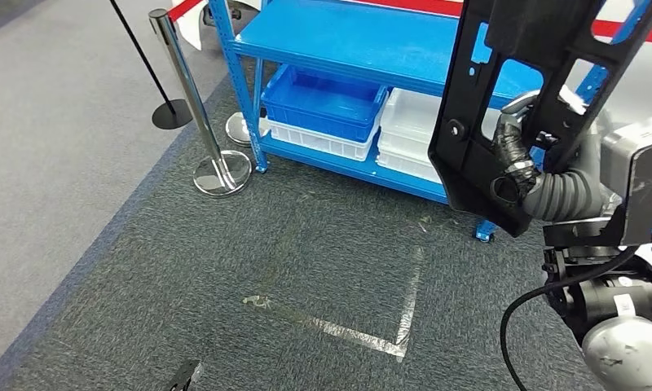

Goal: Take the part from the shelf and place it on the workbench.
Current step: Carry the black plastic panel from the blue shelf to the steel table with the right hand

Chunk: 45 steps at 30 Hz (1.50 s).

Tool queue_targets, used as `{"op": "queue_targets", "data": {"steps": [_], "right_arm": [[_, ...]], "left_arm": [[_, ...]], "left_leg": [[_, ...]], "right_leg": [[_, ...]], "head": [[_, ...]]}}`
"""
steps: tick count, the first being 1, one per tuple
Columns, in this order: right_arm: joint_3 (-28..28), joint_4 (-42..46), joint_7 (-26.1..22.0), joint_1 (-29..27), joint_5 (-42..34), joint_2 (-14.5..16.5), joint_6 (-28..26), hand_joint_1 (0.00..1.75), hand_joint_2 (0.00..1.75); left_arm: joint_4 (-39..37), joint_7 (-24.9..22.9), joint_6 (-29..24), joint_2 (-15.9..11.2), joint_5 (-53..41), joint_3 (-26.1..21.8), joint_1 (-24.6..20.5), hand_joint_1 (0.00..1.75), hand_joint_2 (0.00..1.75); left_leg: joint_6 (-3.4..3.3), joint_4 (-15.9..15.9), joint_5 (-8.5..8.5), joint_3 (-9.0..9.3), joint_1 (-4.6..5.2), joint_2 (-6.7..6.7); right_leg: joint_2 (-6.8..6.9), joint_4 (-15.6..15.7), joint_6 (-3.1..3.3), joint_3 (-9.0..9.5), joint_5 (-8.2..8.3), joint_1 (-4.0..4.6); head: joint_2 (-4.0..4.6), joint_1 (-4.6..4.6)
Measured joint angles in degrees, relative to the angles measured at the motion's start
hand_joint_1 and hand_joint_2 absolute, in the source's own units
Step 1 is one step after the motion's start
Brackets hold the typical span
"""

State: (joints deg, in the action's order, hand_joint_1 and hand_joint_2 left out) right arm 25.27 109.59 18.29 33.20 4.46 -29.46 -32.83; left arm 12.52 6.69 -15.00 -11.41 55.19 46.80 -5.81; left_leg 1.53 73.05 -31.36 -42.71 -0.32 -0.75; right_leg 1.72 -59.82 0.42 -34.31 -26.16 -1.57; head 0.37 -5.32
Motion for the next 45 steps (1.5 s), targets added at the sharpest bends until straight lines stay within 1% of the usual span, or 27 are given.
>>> {"op": "queue_targets", "data": {"steps": [1,2,3,5,7,9,10,12,14,16,17,19,21,23,25,27,30,32,33,34,35,37,39,41,42,43,45], "right_arm": [[-0.02,0.02,0.01,-0.12,0.00,0.00,0.00,1.75,1.75],[-0.03,0.02,0.02,-0.22,0.00,0.00,-0.01,1.75,1.75],[-0.06,0.07,0.03,-0.29,0.00,0.00,-0.03,1.75,1.75],[-0.27,0.34,0.04,-0.33,0.05,-0.01,-0.11,1.75,1.75],[-0.69,0.76,0.03,-0.43,0.19,-0.04,-0.22,1.75,1.75],[-1.09,1.20,0.10,-0.72,0.40,-0.09,-0.27,1.75,1.75],[-1.23,1.44,0.21,-0.94,0.49,-0.14,-0.25,1.75,1.75],[-1.54,1.90,0.44,-1.44,0.57,-0.37,-0.13,1.75,1.75],[-2.09,2.23,0.48,-2.12,0.40,-0.64,0.27,1.75,1.75],[-2.50,2.38,0.37,-3.08,-0.13,-0.74,0.78,1.75,1.75],[-2.57,2.41,0.30,-3.55,-0.41,-0.75,0.93,1.75,1.75],[-2.76,2.51,-0.05,-4.13,-0.73,-0.85,1.01,1.75,1.75],[-3.21,2.85,-0.66,-4.38,-0.75,-1.01,0.99,1.75,1.75],[-3.65,3.27,-1.08,-4.62,-0.70,-1.10,0.98,1.75,1.75],[-3.89,3.57,-1.31,-4.84,-0.64,-1.17,1.00,1.75,1.75],[-4.01,3.77,-1.43,-4.94,-0.54,-1.20,1.06,1.75,1.75],[-4.19,4.21,-1.40,-5.06,-0.25,-1.24,1.47,1.75,1.75],[-4.30,4.43,-1.39,-5.19,-0.09,-1.30,1.70,1.75,1.75],[-4.32,4.51,-1.38,-5.34,-0.05,-1.32,1.74,1.75,1.75],[-4.33,4.58,-1.33,-5.55,-0.03,-1.34,1.76,1.75,1.75],[-4.36,4.66,-1.28,-5.74,-0.02,-1.37,1.78,1.75,1.75],[-4.49,4.87,-1.20,-5.99,-0.02,-1.42,1.81,1.75,1.75],[-4.61,5.08,-1.27,-6.27,-0.03,-1.46,1.81,1.75,1.75],[-4.63,5.21,-1.38,-6.84,-0.13,-1.47,1.80,1.75,1.75],[-4.64,5.26,-1.40,-7.11,-0.27,-1.48,1.80,1.75,1.75],[-4.67,5.32,-1.40,-7.35,-0.42,-1.49,1.80,1.75,1.75],[-4.84,5.40,-1.46,-7.58,-0.79,-1.52,1.79,1.75,1.75]], "left_arm": [[0.01,0.00,0.01,0.01,-0.01,0.04,0.00,0.00,1.75],[0.01,-0.01,0.01,0.02,-0.01,0.07,0.02,0.00,1.75],[0.01,-0.03,0.01,0.02,-0.01,0.09,0.04,0.00,1.75],[0.01,-0.14,-0.01,0.01,-0.03,0.10,-0.04,0.00,1.75],[0.00,-0.32,-0.08,0.01,-0.11,0.12,-0.22,0.00,1.75],[-0.01,-0.60,-0.31,0.00,-0.22,0.15,-0.18,0.00,1.75],[-0.01,-0.72,-0.45,-0.01,-0.32,0.16,-0.03,0.00,1.75],[-0.01,-0.59,-0.74,-0.02,-0.63,0.19,0.11,0.00,1.75],[-0.01,0.14,-0.98,-0.01,-0.98,0.20,-0.04,0.00,1.75],[-0.01,1.02,-1.13,0.01,-1.11,0.21,-0.17,0.00,1.75],[-0.01,1.39,-1.20,0.00,-1.11,0.21,-0.17,0.00,1.75],[-0.01,2.11,-1.37,-0.01,-1.10,0.22,-0.15,0.00,1.75],[-0.01,2.86,-1.54,-0.16,-1.04,0.22,-0.22,0.00,1.75],[-0.01,3.41,-1.65,-0.35,-0.93,0.22,-0.28,0.00,1.75],[-0.01,3.74,-1.72,-0.43,-0.80,0.22,-0.21,0.00,1.75],[0.00,4.04,-1.77,-0.56,-0.69,0.22,-0.08,0.00,1.75],[0.01,4.21,-1.82,-0.68,-0.61,0.24,-0.16,0.00,1.75],[0.02,4.19,-1.86,-0.67,-0.55,0.24,-0.20,0.00,1.75],[0.02,4.14,-1.89,-0.63,-0.50,0.24,-0.18,0.00,1.75],[0.03,3.98,-1.91,-0.60,-0.46,0.24,-0.16,0.00,1.75],[0.03,3.75,-1.93,-0.57,-0.45,0.24,-0.15,0.00,1.75],[0.02,3.22,-2.02,-0.62,-0.55,0.24,-0.20,0.00,1.75],[0.02,3.03,-2.18,-0.75,-0.71,0.24,-0.28,0.00,1.75],[0.03,3.08,-2.44,-1.02,-0.87,0.24,-0.29,0.00,1.75],[0.03,3.11,-2.56,-1.17,-0.95,0.24,-0.19,0.00,1.75],[0.03,3.10,-2.63,-1.31,-1.05,0.24,-0.11,0.00,1.75],[0.03,2.99,-2.57,-1.40,-1.20,0.25,-0.15,0.00,1.75]], "left_leg": [[0.20,1.52,-0.04,-0.80,-0.17,0.26],[0.28,0.79,0.97,-0.47,-0.29,0.45],[0.24,-2.09,2.77,0.98,-0.35,0.82],[-0.25,-10.10,5.92,5.10,0.06,3.06],[-1.12,-14.14,6.82,7.06,0.68,4.45],[-1.89,-14.39,6.89,6.99,0.86,3.39],[-2.20,-14.70,7.06,7.15,0.73,2.77],[-3.07,-15.42,7.47,7.62,0.44,1.61],[-3.67,-15.63,7.65,7.68,0.36,0.36],[-3.78,-15.47,7.66,7.56,0.41,-1.13],[-3.76,-15.30,7.64,7.52,0.42,-1.94],[-3.47,-14.53,7.40,7.28,0.34,-3.65],[-2.87,-13.33,7.00,6.45,0.38,-5.25],[-2.34,-12.69,6.96,5.61,0.38,-6.36],[-1.93,-12.83,7.26,5.27,0.19,-7.23],[-1.38,-12.31,7.01,4.73,0.27,-5.72],[-0.41,-5.11,3.38,1.16,0.32,-0.57],[-0.18,1.14,1.20,-2.04,0.09,0.33],[-0.26,2.08,1.40,-2.59,0.07,0.42],[-0.49,1.04,2.53,-2.09,0.11,0.55],[-0.94,-2.18,4.43,-0.40,0.25,1.02],[-2.19,-9.66,7.02,3.58,0.89,3.57],[-3.22,-13.32,7.48,5.55,1.60,5.72],[-3.77,-14.37,7.78,6.13,1.89,5.05],[-3.91,-15.09,8.07,6.60,1.66,4.24],[-4.08,-15.96,8.39,7.18,1.41,3.51],[-4.33,-17.30,8.99,8.09,0.88,2.16]], "right_leg": [[0.71,-0.02,0.00,0.02,-0.06,-0.02],[1.38,-0.03,-0.04,0.06,-0.13,-0.04],[2.02,-0.04,-0.11,0.16,-0.22,-0.06],[3.25,-0.02,-0.44,0.44,-0.45,0.11],[4.33,0.06,-0.94,0.65,-0.61,0.38],[5.47,0.26,-1.54,0.95,-0.70,0.54],[5.40,0.16,-1.88,1.12,-0.97,0.46],[2.80,-2.32,-2.20,0.31,-2.95,0.27],[-0.59,-9.03,-2.05,-2.81,-6.51,0.25],[-1.57,-14.89,-1.97,-5.77,-8.30,0.41],[-1.70,-15.17,-1.97,-6.02,-7.63,0.44],[-2.52,-9.53,-2.01,-3.58,-3.86,0.18],[-4.75,-3.32,-2.05,-0.83,-1.68,-0.22],[-5.77,-1.86,-1.92,-0.27,-1.81,-0.35],[-4.84,-1.94,-1.55,-0.31,-1.62,-0.21],[-3.66,-1.79,-0.99,-0.18,-1.42,-0.23],[-1.68,-1.62,-0.32,0.07,-1.43,-0.16],[-0.25,-1.63,-0.13,0.16,-1.59,-0.01],[0.47,-1.63,-0.09,0.24,-1.70,0.07],[1.25,-1.63,-0.06,0.39,-1.83,0.21],[2.02,-1.62,-0.05,0.61,-2.00,0.37],[3.36,-1.31,-0.09,1.21,-2.28,0.65],[4.58,-0.57,-0.39,1.88,-2.32,0.74],[5.98,0.43,-0.97,2.73,-2.24,0.76],[5.91,0.72,-1.30,3.15,-2.33,0.70],[4.86,0.48,-1.53,3.31,-2.79,0.66],[1.07,-3.55,-1.73,1.59,-5.17,0.54]], "head": [[-0.01,-0.03],[-0.01,-0.02],[-0.01,-0.03],[-0.01,-0.02],[-0.01,0.04],[-0.01,0.10],[0.00,0.10],[0.00,0.30],[-0.01,0.66],[-0.01,0.82],[-0.01,0.81],[0.00,0.84],[0.00,0.85],[-0.01,0.81],[0.00,0.80],[0.00,0.66],[-0.01,0.17],[0.00,0.14],[0.01,0.13],[0.01,0.13],[0.01,0.13],[0.00,0.21],[0.00,0.16],[0.01,-0.02],[0.01,0.01],[0.01,0.10],[0.00,0.39]]}}
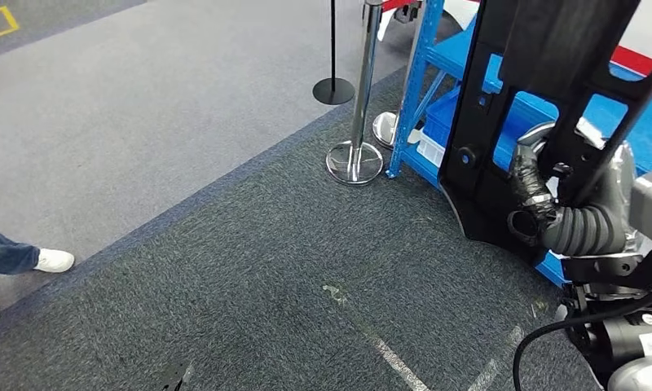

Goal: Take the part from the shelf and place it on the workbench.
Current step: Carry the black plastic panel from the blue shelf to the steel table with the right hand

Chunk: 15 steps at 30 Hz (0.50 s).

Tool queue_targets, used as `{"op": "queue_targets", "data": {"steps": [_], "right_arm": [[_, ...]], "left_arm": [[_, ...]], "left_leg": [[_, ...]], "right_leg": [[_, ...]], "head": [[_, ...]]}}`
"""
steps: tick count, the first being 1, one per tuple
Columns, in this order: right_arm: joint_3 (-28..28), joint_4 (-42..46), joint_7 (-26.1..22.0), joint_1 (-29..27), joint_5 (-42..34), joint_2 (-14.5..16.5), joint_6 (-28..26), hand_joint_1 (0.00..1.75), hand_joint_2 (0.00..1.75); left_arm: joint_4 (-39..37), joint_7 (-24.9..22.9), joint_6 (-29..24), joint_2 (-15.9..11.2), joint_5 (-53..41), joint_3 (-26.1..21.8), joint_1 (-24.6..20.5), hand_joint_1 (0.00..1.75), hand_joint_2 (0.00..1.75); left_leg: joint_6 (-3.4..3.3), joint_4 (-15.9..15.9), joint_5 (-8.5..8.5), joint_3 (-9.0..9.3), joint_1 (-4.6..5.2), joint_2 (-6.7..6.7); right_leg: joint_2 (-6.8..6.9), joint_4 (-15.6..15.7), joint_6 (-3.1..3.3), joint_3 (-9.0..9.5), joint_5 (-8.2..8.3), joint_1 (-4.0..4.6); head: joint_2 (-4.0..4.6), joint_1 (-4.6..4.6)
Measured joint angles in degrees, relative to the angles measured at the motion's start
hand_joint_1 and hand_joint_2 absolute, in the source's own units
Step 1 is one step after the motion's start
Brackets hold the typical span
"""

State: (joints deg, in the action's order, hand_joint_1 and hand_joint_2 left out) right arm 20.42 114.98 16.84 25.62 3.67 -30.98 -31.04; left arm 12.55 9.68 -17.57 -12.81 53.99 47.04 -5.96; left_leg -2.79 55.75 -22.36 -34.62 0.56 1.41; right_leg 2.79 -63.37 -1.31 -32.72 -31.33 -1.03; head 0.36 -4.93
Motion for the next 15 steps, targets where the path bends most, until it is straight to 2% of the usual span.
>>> {"op": "queue_targets", "data": {"steps": [1,2,3,4,5,6,8,9,10,12,13,14,15], "right_arm": [[-0.10,0.02,-0.06,-0.14,-0.16,-0.01,0.00,1.75,1.75],[-0.19,0.02,-0.14,-0.30,-0.30,-0.01,0.00,1.75,1.75],[-0.23,-0.01,-0.25,-0.54,-0.40,-0.01,0.00,1.75,1.75],[-0.23,-0.03,-0.43,-0.76,-0.44,-0.01,-0.01,1.75,1.75],[-0.23,-0.05,-0.67,-0.91,-0.45,-0.01,-0.01,1.75,1.75],[-0.23,-0.05,-0.91,-0.97,-0.43,-0.01,-0.01,1.75,1.75],[-0.23,-0.02,-1.24,-0.97,-0.40,-0.01,0.01,1.75,1.75],[-0.24,0.02,-1.31,-0.97,-0.42,-0.01,0.00,1.75,1.75],[-0.25,0.05,-1.40,-0.97,-0.50,-0.01,0.01,1.75,1.75],[-0.27,0.07,-1.81,-0.87,-0.72,-0.01,0.13,1.75,1.75],[-0.27,0.05,-2.04,-0.71,-0.81,0.01,0.30,1.75,1.75],[-0.27,0.03,-2.25,-0.52,-0.87,0.03,0.55,1.75,1.75],[-0.26,0.02,-2.39,-0.23,-0.93,0.05,0.85,1.75,1.75]], "left_arm": [[0.00,-0.10,0.14,0.01,0.01,0.01,-0.15,0.00,1.75],[0.00,-0.19,0.33,0.01,0.18,0.01,-0.28,0.00,1.75],[0.00,-0.22,0.53,0.01,0.55,0.02,-0.35,0.00,1.75],[0.00,-0.12,0.72,0.01,1.09,0.02,-0.34,0.00,1.75],[0.00,0.08,0.83,0.01,1.72,0.02,-0.28,0.00,1.75],[0.00,0.38,0.87,0.01,2.34,0.02,-0.19,0.00,1.75],[0.00,1.11,0.76,-0.01,3.02,0.02,-0.10,0.00,1.75],[0.00,1.44,0.67,-0.05,3.10,0.02,-0.13,0.00,1.75],[0.00,1.75,0.57,-0.10,2.92,0.02,-0.14,0.00,1.75],[0.00,2.20,0.46,-0.33,2.34,0.02,0.00,0.00,1.75],[0.03,2.38,0.46,-0.37,2.02,0.02,0.13,0.00,1.75],[0.05,2.47,0.47,-0.43,1.79,0.02,0.15,0.00,1.75],[0.07,2.49,0.46,-0.46,1.57,0.02,0.01,0.00,1.75]], "left_leg": [[-0.12,-0.13,0.07,0.08,0.02,-0.75],[-0.20,-0.09,0.09,0.05,0.02,-1.55],[-0.21,0.01,0.05,0.04,0.01,-2.47],[-0.17,0.16,-0.03,0.03,-0.02,-3.38],[-0.06,0.44,-0.16,0.02,-0.09,-4.32],[0.14,0.85,-0.38,0.01,-0.19,-5.24],[0.78,2.23,-1.08,-0.47,-0.36,-6.99],[1.14,2.84,-1.33,-0.90,-0.40,-7.71],[1.50,3.26,-1.43,-1.39,-0.47,-8.39],[2.12,3.29,-1.19,-2.07,-0.63,-9.54],[2.40,3.52,-1.27,-2.31,-0.59,-9.09],[2.70,4.36,-1.73,-2.79,-0.48,-7.87],[2.99,6.48,-2.81,-3.89,-0.40,-6.11]], "right_leg": [[-1.56,-3.78,-0.01,-1.95,-1.74,-0.03],[-2.34,-7.73,-0.06,-4.13,-3.18,-0.03],[-2.69,-10.74,-0.17,-5.97,-3.84,-0.05],[-2.78,-11.77,-0.28,-6.92,-3.38,-0.09],[-2.86,-10.48,-0.39,-6.77,-1.74,-0.18],[-3.17,-7.24,-0.51,-5.61,0.67,-0.34],[-5.44,0.15,-0.65,-2.45,4.11,-0.81],[-6.37,2.27,-0.60,-1.50,4.73,-0.90],[-6.96,3.07,-0.45,-1.17,4.63,-0.86],[-5.94,3.05,0.14,-1.29,4.68,-0.69],[-5.30,3.17,0.45,-1.21,4.77,-0.74],[-4.61,3.31,0.77,-1.09,4.84,-0.85],[-3.87,3.44,1.03,-0.98,4.88,-0.95]], "head": [[-0.01,0.08],[-0.01,0.13],[-0.01,0.18],[-0.01,0.16],[-0.01,0.18],[0.00,0.20],[0.01,0.21],[0.01,0.22],[0.00,0.24],[-0.01,0.28],[-0.01,0.24],[-0.01,0.03],[-0.01,-0.21]]}}
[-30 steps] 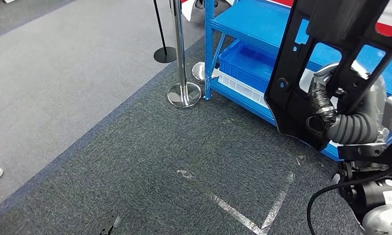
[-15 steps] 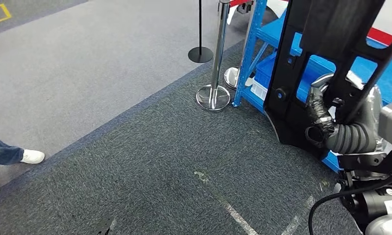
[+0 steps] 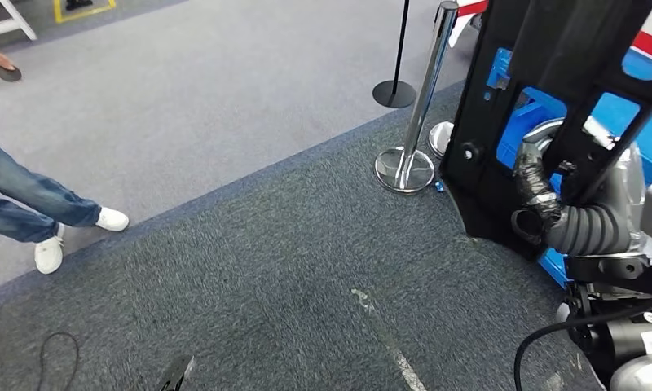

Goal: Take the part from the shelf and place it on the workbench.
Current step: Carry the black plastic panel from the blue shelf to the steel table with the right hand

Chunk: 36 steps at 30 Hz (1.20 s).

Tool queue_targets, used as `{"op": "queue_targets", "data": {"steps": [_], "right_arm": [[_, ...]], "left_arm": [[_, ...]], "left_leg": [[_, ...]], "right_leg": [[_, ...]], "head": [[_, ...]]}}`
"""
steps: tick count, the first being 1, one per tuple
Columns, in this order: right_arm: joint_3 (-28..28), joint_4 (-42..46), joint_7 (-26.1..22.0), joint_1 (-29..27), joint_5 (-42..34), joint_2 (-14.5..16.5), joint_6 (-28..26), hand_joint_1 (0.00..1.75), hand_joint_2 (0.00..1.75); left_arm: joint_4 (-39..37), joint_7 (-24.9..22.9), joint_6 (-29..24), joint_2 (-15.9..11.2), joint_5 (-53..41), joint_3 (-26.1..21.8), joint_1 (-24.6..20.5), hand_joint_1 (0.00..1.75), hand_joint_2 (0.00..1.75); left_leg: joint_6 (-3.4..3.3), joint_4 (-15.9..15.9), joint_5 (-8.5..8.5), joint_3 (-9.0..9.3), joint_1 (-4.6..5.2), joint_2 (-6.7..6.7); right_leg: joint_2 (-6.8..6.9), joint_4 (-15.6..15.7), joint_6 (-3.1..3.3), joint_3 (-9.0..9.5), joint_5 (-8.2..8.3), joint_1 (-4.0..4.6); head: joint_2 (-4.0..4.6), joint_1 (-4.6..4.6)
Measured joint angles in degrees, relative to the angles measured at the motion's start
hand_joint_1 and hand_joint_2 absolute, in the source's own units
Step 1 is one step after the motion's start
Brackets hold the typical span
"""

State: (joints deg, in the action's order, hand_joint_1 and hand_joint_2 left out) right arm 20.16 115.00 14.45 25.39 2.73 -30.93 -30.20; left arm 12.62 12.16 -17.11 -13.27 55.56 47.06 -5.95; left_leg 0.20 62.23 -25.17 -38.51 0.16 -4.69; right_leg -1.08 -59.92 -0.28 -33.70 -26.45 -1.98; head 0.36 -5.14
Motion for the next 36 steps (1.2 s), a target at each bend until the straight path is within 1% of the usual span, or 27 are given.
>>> {"op": "queue_targets", "data": {"steps": [1,2,4,5,6,8,9,10,12,14,15,16,17,19,20,21,22,23,24,26,27,28,30,31,32,34,36], "right_arm": [[0.01,0.00,-0.13,0.26,-0.21,0.02,0.25,1.75,1.75],[0.01,0.01,-0.32,0.44,-0.58,0.03,0.46,1.75,1.75],[0.01,0.07,-0.65,0.59,-1.66,0.04,0.83,1.75,1.75],[0.01,0.13,-0.72,0.56,-2.03,0.04,1.03,1.75,1.75],[0.02,0.23,-0.69,0.49,-2.19,0.05,1.19,1.75,1.75],[0.03,0.55,-0.57,0.37,-1.92,0.05,1.32,1.75,1.75],[0.03,0.80,-0.53,0.34,-1.69,0.05,1.33,1.75,1.75],[0.03,1.09,-0.51,0.32,-1.45,0.05,1.34,1.75,1.75],[0.03,1.60,-0.42,0.32,-0.88,0.05,1.40,1.75,1.75],[0.03,1.94,-0.03,0.26,-0.29,0.05,1.46,1.75,1.75],[0.03,2.10,0.20,0.20,-0.06,0.03,1.48,1.75,1.75],[0.02,2.28,0.39,0.15,0.09,0.01,1.49,1.75,1.75],[0.02,2.45,0.51,0.14,0.20,-0.02,1.55,1.75,1.75],[0.01,2.67,0.52,0.10,0.35,-0.07,1.97,1.75,1.75],[0.01,2.70,0.53,0.09,0.43,-0.07,2.23,1.75,1.75],[0.02,2.72,0.56,0.06,0.56,-0.07,2.44,1.75,1.75],[0.02,2.73,0.58,0.06,0.79,-0.07,2.55,1.75,1.75],[0.03,2.79,0.61,0.11,1.09,-0.07,2.55,1.75,1.75],[0.03,2.88,0.64,0.20,1.43,-0.08,2.52,1.75,1.75],[0.03,3.15,0.70,0.39,2.01,-0.07,2.49,1.75,1.75],[0.03,3.30,0.79,0.43,2.21,-0.07,2.49,1.75,1.75],[0.03,3.44,0.94,0.46,2.37,-0.07,2.49,1.75,1.75],[0.03,3.67,1.22,0.58,2.64,-0.07,2.50,1.75,1.75],[0.03,3.79,1.33,0.69,2.80,-0.07,2.52,1.75,1.75],[0.03,3.94,1.37,0.82,3.04,-0.06,2.54,1.75,1.75],[0.03,4.31,1.39,1.08,3.65,-0.05,2.81,1.75,1.75],[0.05,4.53,1.38,1.24,4.13,-0.03,3.16,1.75,1.75]], "left_arm": [[0.02,-0.05,-0.01,0.07,-0.20,0.00,-0.22,0.00,1.75],[0.02,-0.18,-0.03,0.07,-0.37,0.00,-0.51,0.00,1.75],[0.02,-0.72,-0.05,0.19,-0.66,0.00,-0.86,0.00,1.75],[0.02,-1.03,-0.05,0.27,-0.75,0.00,-0.91,0.00,1.75],[0.02,-1.34,-0.04,0.35,-0.82,0.00,-0.88,0.00,1.75],[0.02,-1.69,-0.02,0.44,-0.90,0.00,-0.63,0.00,1.75],[0.02,-1.76,-0.02,0.45,-0.91,0.00,-0.50,0.00,1.75],[0.02,-1.80,-0.02,0.41,-0.92,0.00,-0.43,0.00,1.75],[0.02,-1.91,-0.03,0.32,-0.93,0.00,-0.44,0.00,1.75],[0.02,-2.22,-0.11,0.25,-0.96,0.00,-0.33,0.00,1.75],[0.02,-2.39,-0.18,0.22,-0.97,0.01,-0.11,0.00,1.75],[0.02,-2.49,-0.24,0.21,-1.02,0.01,0.07,0.00,1.75],[0.02,-2.50,-0.28,0.21,-1.12,0.02,0.15,0.00,1.75],[0.02,-2.42,-0.33,0.22,-1.46,0.02,-0.08,0.00,1.75],[0.02,-2.40,-0.36,0.22,-1.61,0.03,-0.29,0.00,1.75],[0.02,-2.40,-0.39,0.22,-1.73,0.04,-0.47,0.00,1.75],[0.02,-2.42,-0.41,0.22,-1.77,0.08,-0.60,0.00,1.75],[0.02,-2.45,-0.42,0.23,-1.80,0.17,-0.69,0.00,1.75],[0.02,-2.48,-0.43,0.23,-1.81,0.29,-0.73,0.00,1.75],[0.02,-2.53,-0.42,0.20,-1.81,0.54,-0.82,0.00,1.75],[0.02,-2.55,-0.42,0.17,-1.84,0.64,-0.88,0.00,1.75],[0.02,-2.56,-0.42,0.14,-1.88,0.72,-0.91,0.00,1.75],[0.02,-2.61,-0.42,0.04,-1.97,0.86,-0.77,0.00,1.75],[0.02,-2.68,-0.38,0.03,-1.99,0.91,-0.63,0.00,1.75],[0.03,-2.78,-0.34,0.02,-1.99,0.95,-0.57,0.00,1.75],[0.04,-3.02,-0.22,0.09,-2.00,1.01,-0.70,0.00,1.75],[0.04,-3.20,-0.13,0.18,-2.01,1.12,-0.88,0.00,1.75]], "left_leg": [[0.30,2.80,-1.35,-1.37,0.01,1.96],[0.54,6.06,-2.78,-3.07,-0.10,3.13],[0.79,11.81,-4.68,-6.16,-0.33,4.05],[0.82,13.23,-4.83,-6.97,-0.38,4.22],[0.78,13.30,-4.31,-7.09,-0.40,4.34],[0.43,8.80,-1.56,-4.78,-0.34,4.78],[0.03,4.99,0.17,-2.69,-0.17,5.68],[-0.42,1.40,1.20,-0.78,0.17,6.89],[-1.39,-2.86,1.92,1.46,0.87,8.44],[-2.00,-3.47,1.74,1.63,1.15,7.47],[-2.25,-3.88,1.90,1.91,0.91,6.77],[-2.52,-4.42,2.08,2.32,0.71,6.08],[-2.86,-4.96,2.33,2.75,0.50,5.47],[-3.35,-5.34,2.52,3.13,0.37,4.19],[-3.50,-5.25,2.50,3.10,0.40,3.50],[-3.52,-5.10,2.41,3.07,0.42,2.68],[-3.49,-4.88,2.28,3.06,0.40,1.85],[-3.35,-4.55,2.10,3.05,0.33,0.96],[-3.12,-4.08,1.84,3.01,0.23,0.07],[-2.52,-2.92,1.27,2.50,0.15,-1.53],[-2.19,-2.48,1.13,2.12,0.13,-2.16],[-1.90,-2.31,1.14,1.74,0.11,-2.75],[-1.40,-2.30,1.29,1.16,-0.07,-3.55],[-1.17,-1.87,1.03,0.83,-0.03,-2.84],[-0.91,-0.54,0.27,0.12,0.03,-1.39],[-0.33,5.48,-2.69,-2.88,0.05,2.42],[0.02,12.30,-5.10,-6.58,-0.26,4.02]], "right_leg": [[0.65,0.05,0.18,0.07,-0.03,0.08],[1.30,0.06,0.33,0.08,-0.07,0.16],[2.60,0.05,0.49,0.11,-0.20,0.32],[3.20,0.05,0.51,0.15,-0.27,0.38],[3.81,0.05,0.54,0.21,-0.35,0.42],[4.88,0.05,0.51,0.45,-0.56,0.54],[5.42,0.08,0.47,0.66,-0.70,0.62],[6.00,0.12,0.34,0.87,-0.87,0.79],[7.20,0.30,-0.07,1.24,-1.16,1.08],[8.50,0.66,-0.63,1.68,-1.38,1.25],[8.55,0.64,-0.92,1.89,-1.59,1.20],[7.52,0.00,-1.13,1.80,-2.17,1.16],[5.91,-1.69,-1.26,1.12,-3.23,1.11],[2.31,-8.36,-1.27,-2.25,-6.43,1.07],[1.59,-11.95,-1.27,-4.26,-7.69,1.08],[1.27,-14.33,-1.31,-5.76,-8.04,1.07],[1.14,-14.67,-1.37,-6.33,-7.25,1.01],[0.96,-12.76,-1.45,-5.79,-5.41,0.89],[0.36,-9.12,-1.57,-4.34,-3.08,0.68],[-1.92,-2.72,-1.72,-1.59,-0.55,0.26],[-2.66,-1.24,-1.65,-0.95,-0.32,0.21],[-2.82,-1.02,-1.47,-0.87,-0.61,0.30],[-1.44,-0.92,-0.81,-0.79,-0.41,0.42],[-0.79,-0.79,-0.46,-0.63,-0.38,0.37],[-0.09,-0.64,-0.09,-0.45,-0.35,0.31],[1.32,-0.44,0.45,-0.14,-0.47,0.48],[2.91,-0.44,0.70,0.05,-0.72,0.75]], "head": [[0.01,-0.24],[0.00,-0.44],[0.01,-0.47],[0.01,-0.48],[0.02,-0.47],[0.01,-0.48],[0.01,-0.48],[0.01,-0.46],[0.00,-0.43],[0.00,-0.43],[0.00,-0.39],[0.00,-0.28],[-0.01,-0.09],[0.00,0.33],[0.00,0.44],[0.00,0.48],[0.00,0.47],[0.00,0.47],[0.01,0.50],[0.00,0.50],[0.01,0.47],[0.00,0.46],[0.01,0.44],[0.01,0.39],[0.01,0.16],[0.01,-0.23],[0.01,-0.34]]}}
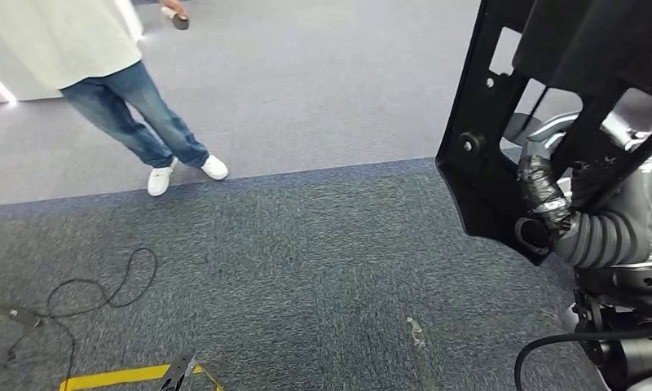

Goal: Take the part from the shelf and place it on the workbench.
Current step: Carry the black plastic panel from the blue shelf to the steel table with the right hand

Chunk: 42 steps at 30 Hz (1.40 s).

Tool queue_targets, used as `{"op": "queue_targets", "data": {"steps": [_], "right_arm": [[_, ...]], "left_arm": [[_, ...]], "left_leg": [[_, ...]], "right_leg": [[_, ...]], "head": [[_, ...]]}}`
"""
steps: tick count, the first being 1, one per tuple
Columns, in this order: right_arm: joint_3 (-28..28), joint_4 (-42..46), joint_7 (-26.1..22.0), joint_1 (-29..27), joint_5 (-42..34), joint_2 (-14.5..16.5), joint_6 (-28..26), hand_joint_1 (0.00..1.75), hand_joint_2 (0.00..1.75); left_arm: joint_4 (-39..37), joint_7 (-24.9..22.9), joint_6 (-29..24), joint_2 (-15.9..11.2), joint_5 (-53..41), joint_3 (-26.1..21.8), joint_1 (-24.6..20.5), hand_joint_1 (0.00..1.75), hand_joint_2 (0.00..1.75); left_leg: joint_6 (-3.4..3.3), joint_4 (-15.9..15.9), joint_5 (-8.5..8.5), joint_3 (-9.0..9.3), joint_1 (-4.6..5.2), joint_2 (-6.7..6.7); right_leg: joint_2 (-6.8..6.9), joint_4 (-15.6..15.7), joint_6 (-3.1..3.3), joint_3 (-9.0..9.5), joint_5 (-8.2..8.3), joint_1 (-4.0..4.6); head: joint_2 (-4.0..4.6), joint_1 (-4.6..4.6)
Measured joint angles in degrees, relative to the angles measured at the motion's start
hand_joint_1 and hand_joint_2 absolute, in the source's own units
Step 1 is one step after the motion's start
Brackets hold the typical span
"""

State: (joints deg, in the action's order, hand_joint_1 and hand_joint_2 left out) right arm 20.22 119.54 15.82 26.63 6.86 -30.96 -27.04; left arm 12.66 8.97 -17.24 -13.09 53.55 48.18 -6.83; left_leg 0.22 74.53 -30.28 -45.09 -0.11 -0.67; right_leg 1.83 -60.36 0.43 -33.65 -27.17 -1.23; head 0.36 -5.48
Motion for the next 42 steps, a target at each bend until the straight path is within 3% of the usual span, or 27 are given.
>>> {"op": "queue_targets", "data": {"steps": [1,2,3,5,7,9,10,12,14,16,17,18,20,22,23,24,25,26,29,31,32,34,35,37,38,40,42], "right_arm": [[0.02,0.05,0.01,0.03,0.10,0.02,0.09,1.75,1.75],[0.05,0.09,0.03,0.03,0.16,0.03,0.12,1.75,1.75],[0.07,0.13,0.05,0.07,0.21,0.03,0.14,1.75,1.75],[0.10,0.30,0.13,0.32,0.45,0.03,0.26,1.75,1.75],[0.15,0.51,0.34,0.70,0.98,0.04,0.41,1.75,1.75],[0.21,0.66,0.77,0.90,1.55,0.05,0.45,1.75,1.75],[0.25,0.74,0.96,0.93,1.76,0.06,0.45,1.75,1.75],[0.28,0.94,1.15,1.03,2.07,0.06,0.44,1.75,1.75],[0.32,1.11,1.21,1.10,2.38,0.05,0.46,1.75,1.75],[0.53,1.31,1.61,1.06,2.64,0.05,0.55,1.75,1.75],[0.70,1.39,1.86,1.05,2.73,0.05,0.62,1.75,1.75],[0.86,1.47,2.04,1.04,2.81,0.05,0.70,1.75,1.75],[1.06,1.74,2.20,1.07,2.97,0.05,0.92,1.75,1.75],[1.12,2.15,2.24,1.09,3.15,0.02,1.10,1.75,1.75],[1.18,2.32,2.26,1.12,3.23,0.01,1.19,1.75,1.75],[1.25,2.50,2.30,1.15,3.29,-0.01,1.26,1.75,1.75],[1.33,2.68,2.39,1.24,3.33,-0.01,1.37,1.75,1.75],[1.40,2.89,2.55,1.32,3.36,0.00,1.49,1.75,1.75],[1.45,3.51,3.08,1.54,3.40,-0.02,1.75,1.75,1.75],[1.45,3.74,3.25,1.56,3.49,-0.03,1.81,1.75,1.75],[1.46,3.86,3.35,1.55,3.57,-0.03,1.93,1.75,1.75],[1.46,4.13,3.65,1.55,3.70,-0.03,2.21,1.75,1.75],[1.46,4.25,3.79,1.55,3.75,-0.03,2.33,1.75,1.75],[1.46,4.44,3.97,1.52,3.80,-0.04,2.39,1.75,1.75],[1.47,4.49,4.00,1.45,3.84,-0.05,2.39,1.75,1.75],[1.48,4.59,4.03,1.29,3.89,-0.06,2.38,1.75,1.75],[1.49,4.67,4.03,1.18,3.92,-0.16,2.36,1.75,1.75]], "left_arm": [[0.00,-0.07,0.05,0.05,-0.01,0.10,0.00,0.00,1.75],[0.00,-0.11,0.09,0.09,-0.01,0.21,0.04,0.00,1.75],[0.00,-0.14,0.12,0.11,-0.01,0.31,0.07,0.00,1.75],[0.00,-0.10,0.13,0.11,0.00,0.39,0.01,0.00,1.75],[0.00,0.08,0.11,0.10,0.01,0.45,-0.15,0.00,1.75],[0.00,0.31,0.07,0.00,0.03,0.52,-0.10,0.00,1.75],[0.00,0.44,0.04,-0.04,0.03,0.55,0.04,0.00,1.75],[0.00,0.64,0.06,-0.09,0.03,0.59,0.16,0.00,1.75],[0.00,0.74,0.18,-0.05,0.15,0.61,0.01,0.00,1.75],[0.00,0.79,0.28,-0.01,0.34,0.62,-0.07,0.00,1.75],[0.00,0.80,0.32,0.01,0.41,0.63,0.01,0.00,1.75],[0.00,0.79,0.33,0.02,0.44,0.64,0.13,0.00,1.75],[0.00,0.74,0.33,0.02,0.48,0.65,0.35,0.00,1.75],[0.00,0.69,0.33,0.02,0.54,0.65,0.44,0.00,1.75],[0.00,0.73,0.33,0.02,0.57,0.65,0.52,0.00,1.75],[0.00,0.82,0.33,0.01,0.63,0.65,0.66,0.00,1.75],[0.01,1.03,0.31,0.01,0.71,0.66,0.88,0.00,1.75],[0.01,1.36,0.29,0.03,0.79,0.66,1.05,0.00,1.75],[0.03,2.40,0.11,0.15,0.96,0.67,0.92,0.00,1.75],[0.04,2.64,-0.02,0.28,0.98,0.67,0.77,0.00,1.75],[0.04,2.60,-0.06,0.37,0.99,0.67,0.83,0.00,1.75],[0.04,2.39,-0.13,0.48,1.02,0.67,1.01,0.00,1.75],[0.03,2.28,-0.20,0.50,1.04,0.67,1.02,0.00,1.75],[0.03,2.20,-0.43,0.52,1.07,0.67,0.88,0.00,1.75],[0.02,2.20,-0.52,0.54,1.09,0.67,0.83,0.00,1.75],[0.02,2.18,-0.64,0.51,1.14,0.67,0.96,0.00,1.75],[0.02,2.18,-0.68,0.50,1.21,0.67,1.17,0.00,1.75]], "left_leg": [[0.02,1.26,0.11,-0.79,-0.08,0.22],[-0.08,0.32,1.19,-0.42,-0.09,0.39],[-0.31,-2.69,3.02,1.12,-0.02,0.85],[-1.11,-10.60,6.07,5.26,0.58,3.45],[-1.87,-14.60,6.83,7.29,1.31,5.00],[-2.42,-15.26,6.88,7.50,1.48,3.72],[-2.66,-15.77,7.04,7.84,1.34,2.97],[-3.20,-16.78,7.39,8.73,0.91,1.54],[-3.62,-17.00,7.41,9.06,0.77,0.00],[-3.79,-16.85,7.25,9.14,0.72,-1.77],[-3.73,-16.67,7.11,9.19,0.66,-2.72],[-3.57,-16.37,6.91,9.23,0.54,-3.67],[-2.97,-15.33,6.31,8.97,0.32,-5.52],[-2.27,-14.44,5.93,8.23,0.16,-7.09],[-1.89,-14.33,5.96,7.87,0.05,-7.85],[-1.56,-14.47,6.07,7.60,-0.11,-8.55],[-1.26,-14.39,6.07,7.46,-0.16,-8.34],[-0.96,-13.74,5.71,7.12,-0.10,-7.13],[-0.37,-5.66,1.95,3.12,0.04,-1.22],[-0.29,0.47,-0.05,-0.29,-0.15,0.02],[-0.37,1.00,0.34,-0.69,-0.17,0.19],[-0.78,-4.04,3.58,1.91,-0.06,0.98],[-1.09,-8.23,5.11,4.13,0.25,2.33],[-1.80,-13.82,6.47,7.11,1.05,4.33],[-2.09,-14.71,6.31,7.49,1.44,4.63],[-2.68,-15.21,6.46,7.73,1.52,3.20],[-3.34,-16.06,6.71,8.46,1.24,1.87]], "right_leg": [[0.81,0.00,0.02,0.14,-0.17,0.09],[1.60,0.00,0.00,0.35,-0.36,0.14],[2.38,0.01,-0.06,0.64,-0.58,0.20],[3.87,0.08,-0.32,1.29,-1.10,0.40],[5.15,0.34,-0.82,1.78,-1.47,0.60],[6.25,0.84,-1.42,2.32,-1.68,0.64],[5.72,0.83,-1.69,2.56,-1.93,0.56],[2.23,-1.69,-1.97,1.71,-3.56,0.34],[-1.12,-8.68,-1.97,-2.02,-6.59,0.24],[-1.80,-14.37,-2.13,-5.78,-7.74,0.23],[-1.85,-14.28,-2.24,-6.32,-6.63,0.16],[-2.03,-11.98,-2.36,-5.74,-4.56,0.02],[-4.26,-4.61,-2.64,-3.00,-0.60,-0.47],[-6.48,-0.64,-2.67,-1.35,0.46,-0.76],[-6.70,-0.39,-2.48,-1.21,0.16,-0.66],[-5.94,-0.34,-2.12,-1.09,0.25,-0.62],[-5.17,-0.13,-1.77,-0.88,0.32,-0.54],[-4.41,0.12,-1.38,-0.60,0.37,-0.56],[-1.93,0.59,-0.56,0.15,0.24,-0.25],[-0.24,0.59,-0.32,0.40,-0.05,0.10],[0.62,0.59,-0.29,0.59,-0.24,0.22],[2.25,0.60,-0.34,1.18,-0.73,0.37],[3.03,0.63,-0.44,1.54,-1.00,0.44],[4.31,0.75,-0.88,2.03,-1.48,0.65],[4.91,0.87,-1.14,2.19,-1.64,0.70],[5.76,1.10,-1.78,2.52,-1.96,0.61],[3.54,-0.37,-2.27,2.26,-3.04,0.35]], "head": [[0.00,-0.03],[0.01,-0.02],[0.00,-0.02],[0.01,-0.01],[0.01,0.02],[-0.01,0.03],[-0.01,0.07],[-0.01,0.23],[-0.01,0.42],[-0.01,0.49],[-0.01,0.48],[0.00,0.49],[0.01,0.55],[0.00,0.62],[-0.01,0.64],[-0.01,0.65],[-0.01,0.64],[-0.01,0.44],[0.00,-0.09],[0.00,-0.09],[0.00,-0.10],[0.00,-0.10],[0.00,-0.08],[-0.01,-0.06],[-0.01,-0.03],[-0.01,-0.04],[-0.01,0.10]]}}
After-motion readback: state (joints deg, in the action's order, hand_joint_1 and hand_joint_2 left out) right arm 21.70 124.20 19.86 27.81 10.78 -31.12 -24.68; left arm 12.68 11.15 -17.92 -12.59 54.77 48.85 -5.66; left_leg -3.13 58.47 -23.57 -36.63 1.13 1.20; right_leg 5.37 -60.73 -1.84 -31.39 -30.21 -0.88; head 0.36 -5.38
